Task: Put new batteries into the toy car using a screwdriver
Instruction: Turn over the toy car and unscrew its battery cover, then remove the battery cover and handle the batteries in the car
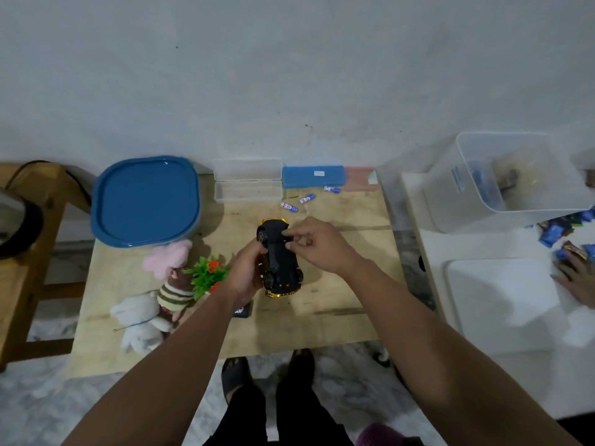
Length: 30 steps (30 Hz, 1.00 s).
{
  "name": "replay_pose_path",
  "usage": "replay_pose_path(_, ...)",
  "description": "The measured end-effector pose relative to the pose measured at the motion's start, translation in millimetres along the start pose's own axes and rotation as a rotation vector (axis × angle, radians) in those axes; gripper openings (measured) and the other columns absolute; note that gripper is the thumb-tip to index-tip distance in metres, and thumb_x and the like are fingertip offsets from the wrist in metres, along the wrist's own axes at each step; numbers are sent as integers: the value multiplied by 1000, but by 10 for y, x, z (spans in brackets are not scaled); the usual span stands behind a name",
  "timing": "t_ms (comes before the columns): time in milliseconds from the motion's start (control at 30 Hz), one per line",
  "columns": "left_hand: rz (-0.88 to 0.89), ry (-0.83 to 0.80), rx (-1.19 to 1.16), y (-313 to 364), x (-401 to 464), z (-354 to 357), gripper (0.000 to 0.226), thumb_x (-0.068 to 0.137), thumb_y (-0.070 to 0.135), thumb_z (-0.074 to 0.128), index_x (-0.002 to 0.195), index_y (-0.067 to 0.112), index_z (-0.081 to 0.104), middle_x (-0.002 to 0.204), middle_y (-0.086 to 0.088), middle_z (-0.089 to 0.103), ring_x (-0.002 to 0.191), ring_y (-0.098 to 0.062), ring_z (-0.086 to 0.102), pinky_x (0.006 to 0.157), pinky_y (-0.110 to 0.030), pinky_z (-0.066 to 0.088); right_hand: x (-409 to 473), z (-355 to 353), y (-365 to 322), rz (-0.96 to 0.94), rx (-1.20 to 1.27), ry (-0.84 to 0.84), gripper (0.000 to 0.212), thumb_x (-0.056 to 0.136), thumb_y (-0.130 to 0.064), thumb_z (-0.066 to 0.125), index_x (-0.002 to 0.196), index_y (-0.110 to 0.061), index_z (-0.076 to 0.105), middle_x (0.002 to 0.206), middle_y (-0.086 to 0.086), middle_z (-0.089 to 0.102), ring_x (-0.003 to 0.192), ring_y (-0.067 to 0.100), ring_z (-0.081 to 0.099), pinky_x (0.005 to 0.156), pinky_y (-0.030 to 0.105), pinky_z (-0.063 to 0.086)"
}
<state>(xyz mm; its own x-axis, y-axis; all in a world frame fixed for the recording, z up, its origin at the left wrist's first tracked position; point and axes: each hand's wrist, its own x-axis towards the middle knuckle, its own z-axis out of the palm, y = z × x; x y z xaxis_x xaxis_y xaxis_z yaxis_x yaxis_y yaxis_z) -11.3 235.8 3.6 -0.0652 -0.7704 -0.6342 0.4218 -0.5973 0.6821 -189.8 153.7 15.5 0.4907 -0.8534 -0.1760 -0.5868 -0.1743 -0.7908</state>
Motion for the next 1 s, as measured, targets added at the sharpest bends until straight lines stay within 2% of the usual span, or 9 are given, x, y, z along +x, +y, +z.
replay_pose_path(67, -2, -1, 4, -12, -32, 4, 34, 100, 21, 43, 116, 15, 73, 93, -3, 75, 88, -20, 73, 74, -36, 61, -39, 16, -8, -15, -14, -13, 27, 87, -26, 77, 115, -27, 76, 100, -1, 64, 75, 7, 58, 79, 34, 53)
replay_pose_path(267, 2, -35, 47, -91, -78, -6, 28, 98, 23, 47, 107, 16, 72, 85, -1, 73, 81, -18, 70, 74, -35, 59, -118, 23, -35, 59, 89, -13, 13, 87, -22, 78, 91, -34, 77, 97, -3, 67, 90, 12, 66, 85, 36, 54)
replay_pose_path(367, 1, -48, 10, -127, -83, -23, 31, 86, 32, 57, 107, 17, 73, 93, -5, 71, 87, -24, 69, 77, -38, 60, -139, -32, -67, 68, 171, -58, 10, 87, -15, 77, 88, -25, 79, 91, -7, 73, 87, 12, 67, 84, 30, 52)
replay_pose_path(533, -29, -13, 17, -164, -31, -77, 31, 97, 28, 48, 107, 14, 73, 92, -6, 73, 86, -23, 71, 79, -37, 58, -175, -135, -102, 109, 308, -60, 8, 90, -8, 74, 92, -15, 78, 79, -18, 73, 71, 1, 61, 62, 18, 47)
replay_pose_path(600, -27, 39, 23, -176, 5, -117, 39, 96, 29, 47, 121, 8, 68, 104, -13, 74, 95, -27, 72, 81, -40, 61, -147, -211, -82, 147, 423, 81, 8, 90, -5, 73, 94, -12, 77, 80, -11, 74, 64, -2, 60, 57, 19, 47)
replay_pose_path(667, -16, 100, -1, -183, 55, -174, 60, 85, 36, 56, 135, 3, 58, 125, -25, 68, 107, -35, 70, 84, -46, 61, -106, -300, -9, 205, 456, 217, 7, 91, -3, 71, 97, -5, 76, 81, -1, 74, 56, -4, 58, 53, 16, 46)
replay_pose_path(733, -15, 157, -51, -180, 110, -224, 80, 73, 40, 63, 141, 0, 48, 138, -31, 58, 113, -40, 67, 85, -49, 61, -75, -354, 122, 294, 433, 252, 8, 92, 0, 69, 98, 1, 74, 85, 10, 72, 49, -2, 55, 49, 16, 45)
replay_pose_path(867, -17, 207, -91, -204, 244, -295, 79, 75, 38, 63, 142, 0, 44, 142, -35, 51, 127, -51, 56, 99, -65, 52, -34, -252, 456, 505, 379, 74, 4, 92, 3, 68, 90, 4, 71, 81, 21, 64, 41, 11, 50, 43, 20, 43)
replay_pose_path(1000, -16, 229, -98, -214, 332, -301, 74, 76, 38, 62, 141, 3, 48, 142, -35, 52, 127, -51, 57, 100, -70, 48, 81, -36, 682, 530, 92, -68, 8, 90, -2, 69, 91, -1, 77, 83, 11, 73, 49, 6, 58, 48, 21, 47)
